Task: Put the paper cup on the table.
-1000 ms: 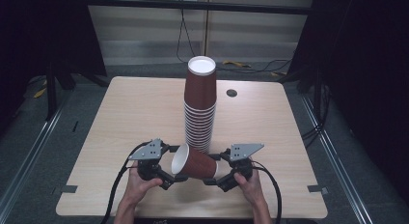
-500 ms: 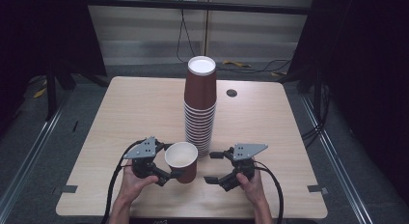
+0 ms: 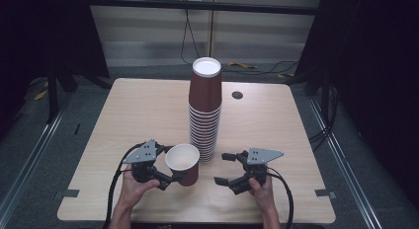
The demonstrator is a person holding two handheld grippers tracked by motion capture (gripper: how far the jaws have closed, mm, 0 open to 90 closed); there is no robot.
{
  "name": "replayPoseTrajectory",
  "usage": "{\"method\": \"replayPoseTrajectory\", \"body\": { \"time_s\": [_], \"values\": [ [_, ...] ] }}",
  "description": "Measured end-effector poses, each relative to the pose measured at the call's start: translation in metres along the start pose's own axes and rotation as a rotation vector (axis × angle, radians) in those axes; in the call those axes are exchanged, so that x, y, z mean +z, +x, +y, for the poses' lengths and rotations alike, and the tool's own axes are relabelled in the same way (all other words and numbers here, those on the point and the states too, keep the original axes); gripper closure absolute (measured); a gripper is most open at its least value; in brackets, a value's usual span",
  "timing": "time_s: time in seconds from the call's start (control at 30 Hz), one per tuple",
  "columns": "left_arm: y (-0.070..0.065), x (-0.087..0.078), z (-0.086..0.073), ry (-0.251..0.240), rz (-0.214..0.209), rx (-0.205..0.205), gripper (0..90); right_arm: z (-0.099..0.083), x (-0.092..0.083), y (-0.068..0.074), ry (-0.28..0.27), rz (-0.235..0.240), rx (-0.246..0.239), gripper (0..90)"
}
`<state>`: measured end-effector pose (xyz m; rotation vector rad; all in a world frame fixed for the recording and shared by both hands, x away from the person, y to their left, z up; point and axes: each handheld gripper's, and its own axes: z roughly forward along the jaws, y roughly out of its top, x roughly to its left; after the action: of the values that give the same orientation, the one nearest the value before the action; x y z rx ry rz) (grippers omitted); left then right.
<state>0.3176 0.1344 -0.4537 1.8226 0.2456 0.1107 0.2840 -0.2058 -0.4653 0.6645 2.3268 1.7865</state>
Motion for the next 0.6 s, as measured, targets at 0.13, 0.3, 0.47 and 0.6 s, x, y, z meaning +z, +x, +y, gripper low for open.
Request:
{"method": "replayPoseTrajectory", "body": {
  "time_s": [0.13, 0.3, 0.47, 0.6],
  "values": [
    [0.001, -0.006, -0.001, -0.009, 0.013, -0.004, 11.1, -0.001, -0.002, 0.0, -0.005, -0.032, 0.002, 13.2],
    [0.005, -0.015, -0.001, -0.018, 0.037, -0.009, 11.1, -0.002, -0.005, -0.001, -0.016, -0.07, 0.011, 13.2],
    [0.008, -0.023, -0.003, -0.022, 0.07, -0.017, 11.1, -0.002, -0.008, -0.002, -0.023, -0.163, 0.022, 13.2],
    [0.011, -0.028, -0.005, -0.026, 0.095, -0.033, 11.1, -0.009, -0.015, -0.003, -0.07, -0.218, 0.046, 13.1]
  ]
}}
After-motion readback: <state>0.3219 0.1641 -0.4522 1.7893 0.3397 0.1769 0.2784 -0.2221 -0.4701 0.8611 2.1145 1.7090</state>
